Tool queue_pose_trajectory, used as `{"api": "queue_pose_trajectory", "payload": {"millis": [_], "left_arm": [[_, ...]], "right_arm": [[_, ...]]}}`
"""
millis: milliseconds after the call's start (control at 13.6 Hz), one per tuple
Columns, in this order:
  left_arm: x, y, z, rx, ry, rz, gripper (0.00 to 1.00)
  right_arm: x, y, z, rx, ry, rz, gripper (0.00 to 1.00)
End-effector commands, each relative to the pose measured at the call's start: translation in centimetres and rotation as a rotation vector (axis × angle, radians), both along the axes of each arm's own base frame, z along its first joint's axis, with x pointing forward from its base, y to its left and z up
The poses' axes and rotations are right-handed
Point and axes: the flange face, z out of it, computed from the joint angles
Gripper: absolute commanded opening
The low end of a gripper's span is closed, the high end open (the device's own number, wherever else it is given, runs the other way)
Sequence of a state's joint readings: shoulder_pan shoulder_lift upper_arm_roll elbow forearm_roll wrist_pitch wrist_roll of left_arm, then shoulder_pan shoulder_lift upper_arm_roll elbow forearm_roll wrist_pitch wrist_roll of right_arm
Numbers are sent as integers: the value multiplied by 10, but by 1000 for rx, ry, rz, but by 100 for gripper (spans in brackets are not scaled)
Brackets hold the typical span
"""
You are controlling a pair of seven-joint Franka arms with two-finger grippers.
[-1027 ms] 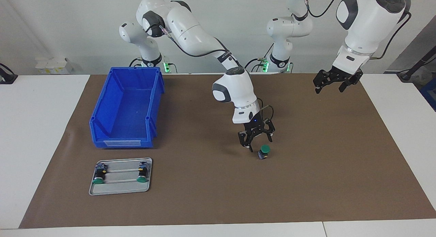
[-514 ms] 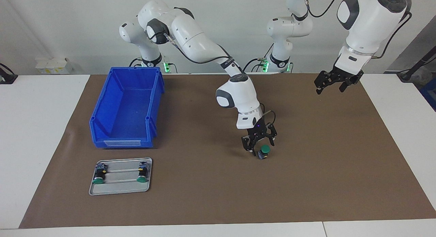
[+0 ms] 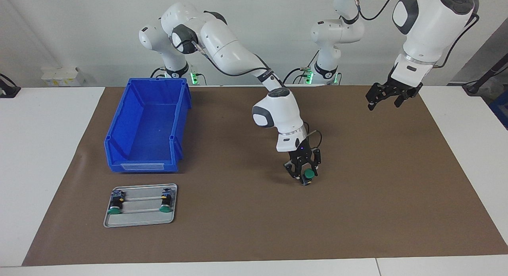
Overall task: Place and press button with both arms
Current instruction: 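Lift the button with the right gripper and carry it toward the bin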
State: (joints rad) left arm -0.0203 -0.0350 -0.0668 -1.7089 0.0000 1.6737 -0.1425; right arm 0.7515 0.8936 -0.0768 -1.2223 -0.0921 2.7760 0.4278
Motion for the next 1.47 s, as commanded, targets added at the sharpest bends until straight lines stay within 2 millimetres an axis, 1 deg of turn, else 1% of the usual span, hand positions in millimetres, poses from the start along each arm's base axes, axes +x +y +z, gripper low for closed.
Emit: {"api": "queue_pose_trajectory", "payload": {"millis": [0,73,147,220,294,440,514,587,660,807,954,1027,1101,1247,1321,1394], "left_arm": [[-1,-1,-1,-13,-10,15,99],[-1,0,-1,-11,-10,15,99],[-1,0,-1,-11,-10,15,99],[-1,0,-1,-11,-10,15,99],[-1,0,-1,-11,-10,13,99],[-1,1,-1,-11,-8,16,99],[-1,1,-1,-11,-8,18,99],[-2,-1,-2,-11,-7,21,99],[-2,-2,-2,-11,-7,21,99],[-2,-3,-2,-11,-5,23,99],[-2,-3,-2,-11,-5,9,99],[-2,-4,-2,-11,-5,4,99],[-1,-5,-2,-11,-7,0,99],[-2,-7,-1,-11,-10,-25,99],[-2,-7,-1,-11,-10,-49,99],[-1,-5,-1,-11,-12,-66,99]], "right_arm": [[8,1,5,-2,-44,3,0],[10,-1,8,-4,-51,1,0],[15,-7,17,2,-60,-13,0],[21,-14,33,22,-70,-29,0],[26,-21,55,44,-88,-43,0],[56,-71,92,72,-116,-116,0],[65,-102,116,71,-116,-155,0],[65,-131,133,67,-106,-187,0],[57,-157,148,64,-91,-214,0],[40,-220,171,54,-64,-275,0],[19,-281,184,29,-30,-327,0],[6,-307,187,1,-11,-334,0],[-7,-334,195,-27,10,-341,0],[-32,-373,208,-80,67,-334,0],[-43,-389,210,-86,97,-327,0],[-52,-412,211,-98,115,-314,0]]}}
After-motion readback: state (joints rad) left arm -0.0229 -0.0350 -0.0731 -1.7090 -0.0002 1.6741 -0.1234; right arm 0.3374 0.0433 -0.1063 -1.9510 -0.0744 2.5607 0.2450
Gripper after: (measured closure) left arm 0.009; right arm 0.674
